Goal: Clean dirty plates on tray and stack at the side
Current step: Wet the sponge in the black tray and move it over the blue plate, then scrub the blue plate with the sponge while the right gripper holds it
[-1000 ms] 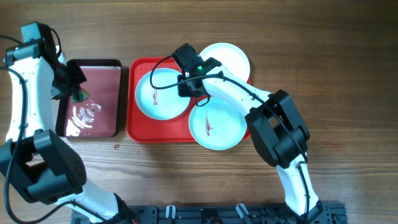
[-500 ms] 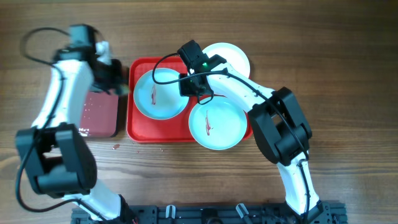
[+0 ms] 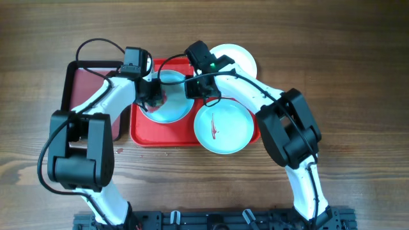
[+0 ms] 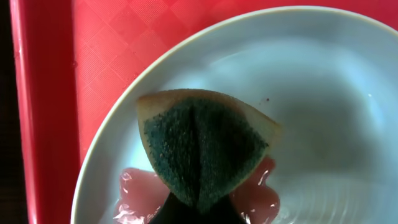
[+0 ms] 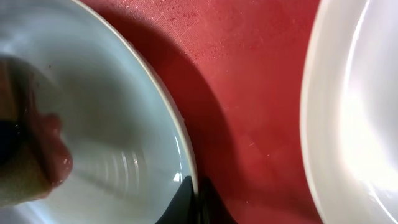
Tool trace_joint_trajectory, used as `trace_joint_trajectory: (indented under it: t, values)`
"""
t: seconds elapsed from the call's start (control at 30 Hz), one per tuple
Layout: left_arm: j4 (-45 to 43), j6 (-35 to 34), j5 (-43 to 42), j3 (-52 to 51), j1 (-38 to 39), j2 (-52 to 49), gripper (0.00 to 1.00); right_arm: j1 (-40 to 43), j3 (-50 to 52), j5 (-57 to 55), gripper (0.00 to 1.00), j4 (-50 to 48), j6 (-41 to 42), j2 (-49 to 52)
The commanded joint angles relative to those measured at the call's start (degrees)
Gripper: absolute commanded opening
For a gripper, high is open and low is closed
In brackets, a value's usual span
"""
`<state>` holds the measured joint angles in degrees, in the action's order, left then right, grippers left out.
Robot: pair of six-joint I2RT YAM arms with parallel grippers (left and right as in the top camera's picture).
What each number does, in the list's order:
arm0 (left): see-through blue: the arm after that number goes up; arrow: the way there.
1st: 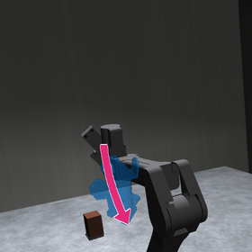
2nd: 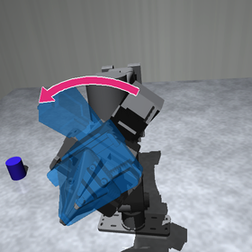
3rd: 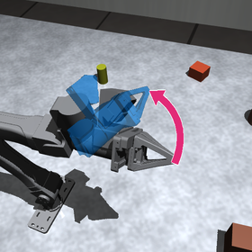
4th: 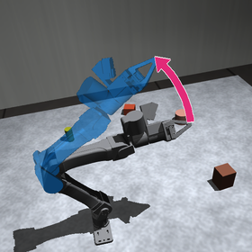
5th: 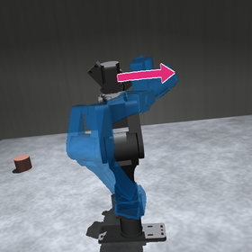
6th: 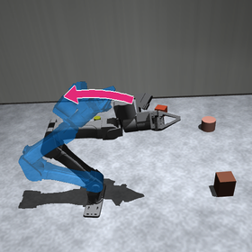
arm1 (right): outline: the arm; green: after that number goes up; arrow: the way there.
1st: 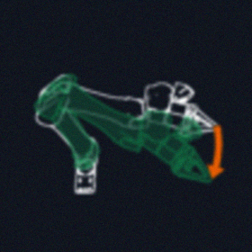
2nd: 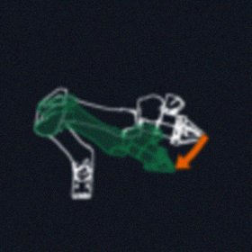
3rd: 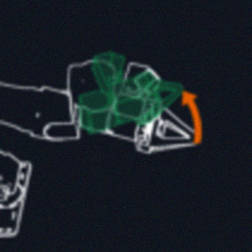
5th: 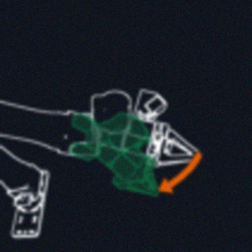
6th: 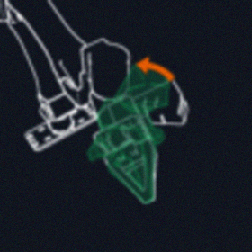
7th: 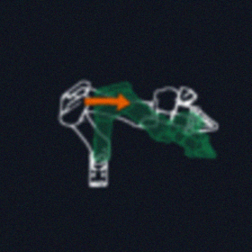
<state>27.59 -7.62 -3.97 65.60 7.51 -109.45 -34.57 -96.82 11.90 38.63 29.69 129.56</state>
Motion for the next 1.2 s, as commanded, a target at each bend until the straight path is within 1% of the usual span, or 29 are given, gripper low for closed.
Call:
trace_joint_trajectory:
  t: [0.0,0.07,0.1,0.13,0.17,0.2,0.23,0.27,0.3,0.33,0.37,0.43,0.47,0.53,0.57,0.63,0.67,0.7,0.73,0.77,0.8,0.83,0.9,0.97,1.03,1.07,1.13,1.17]
  values:
    - [1.38,0.61,-7.50,-1.22,1.07,-5.97,0.04,0.04,-0.20,2.78,0.04,0.61,-1.44,2.23]
    - [1.27,5.49,-22.43,-1.20,2.36,-5.97,0.04,0.04,-0.20,2.75,0.04,0.63,-1.46,2.23]
    - [1.14,7.37,-27.82,-1.20,3.06,-5.97,0.04,0.04,-0.20,2.73,0.04,0.63,-1.70,2.23]
    - [0.87,7.41,-29.00,-1.20,3.72,-5.97,0.04,0.04,-0.20,2.73,0.04,0.66,-1.70,2.23]
    - [0.61,7.39,-28.04,-1.20,4.24,-5.97,0.04,0.04,-0.20,2.73,0.04,0.63,-1.70,2.23]
    - [0.22,6.32,-24.57,-1.20,4.39,-5.97,0.04,0.04,-0.20,2.73,0.04,0.63,-1.70,2.23]
    - [-0.02,2.60,-18.84,-1.20,4.31,-5.97,0.04,0.04,-0.20,2.71,0.04,0.66,-1.70,2.23]
    - [0.02,-6.97,-4.02,-1.20,3.93,-5.97,0.04,0.04,-0.20,2.73,0.04,0.63,-1.70,2.23]
    - [0.22,-9.77,1.70,-1.14,3.82,-5.97,0.04,0.04,-0.20,2.73,0.04,0.66,-1.70,2.23]
    - [1.62,-10.80,5.33,-0.52,3.76,-5.92,0.04,0.04,-0.20,2.73,0.04,0.63,-1.68,2.23]
    - [5.22,-11.13,7.82,0.98,3.74,-5.86,0.04,0.04,-0.20,2.73,0.04,0.66,-1.68,2.23]
    - [15.45,-15.65,15.45,5.11,3.74,-5.84,0.04,0.04,-0.20,2.71,0.04,0.61,-1.70,2.23]
    - [18.86,-16.94,17.70,6.43,3.74,-5.84,0.04,0.04,-0.20,2.71,0.04,0.61,-1.68,2.23]
    - [20.94,-17.07,16.94,7.02,3.74,-5.84,0.04,0.04,-0.20,2.71,0.04,0.61,-1.68,2.23]
    - [21.11,-16.41,13.92,6.99,3.85,-5.86,0.04,0.04,-0.20,2.71,0.04,0.63,-1.70,2.23]
    - [21.18,-10.14,2.78,6.99,4.00,-5.86,0.04,0.04,-0.20,2.69,0.04,0.66,-1.68,2.23]
    - [21.16,-5.16,-4.98,6.99,4.00,-5.86,0.04,0.04,-0.20,2.71,0.04,0.66,-1.84,2.23]
    - [20.85,-1.07,-9.64,7.02,4.00,-5.86,0.04,0.04,-0.20,2.71,0.04,0.66,-1.90,2.23]
    - [19.98,1.75,-12.50,7.02,3.98,-5.86,0.04,0.04,-0.20,2.71,0.04,0.66,-1.88,2.23]
    - [12.50,4.46,-20.20,6.99,4.00,-5.86,0.04,0.04,-0.20,2.71,0.04,0.83,-1.88,2.23]
    - [8.63,4.44,-21.94,6.99,4.00,-5.86,0.04,0.04,-0.20,2.71,0.04,0.94,-1.90,2.23]
    - [5.70,4.44,-21.14,6.99,4.00,-5.86,0.04,0.04,-0.20,2.69,0.05,1.03,-1.90,2.23]
    - [3.10,4.37,-16.98,6.99,3.80,-5.86,0.04,0.04,-0.20,2.27,0.04,1.09,-2.10,2.23]
    - [1.92,4.15,-8.37,6.99,3.10,-5.86,0.04,0.04,-0.20,1.62,0.04,1.09,-2.32,2.23]
    - [3.23,0.87,-0.92,6.99,2.01,-5.86,0.04,0.04,-0.20,1.62,0.04,1.01,-2.32,2.23]
    - [5.18,-2.49,2.49,6.99,1.29,-5.86,0.04,0.04,-0.20,1.62,0.04,0.98,-2.32,2.23]
    - [9.64,-7.74,4.74,6.99,0.17,-5.86,0.04,0.04,-0.20,1.62,0.04,0.98,-2.29,2.23]
    - [12.13,-9.14,4.70,6.99,-0.31,-5.86,0.04,0.04,-0.20,1.62,0.04,0.96,-2.29,2.23]
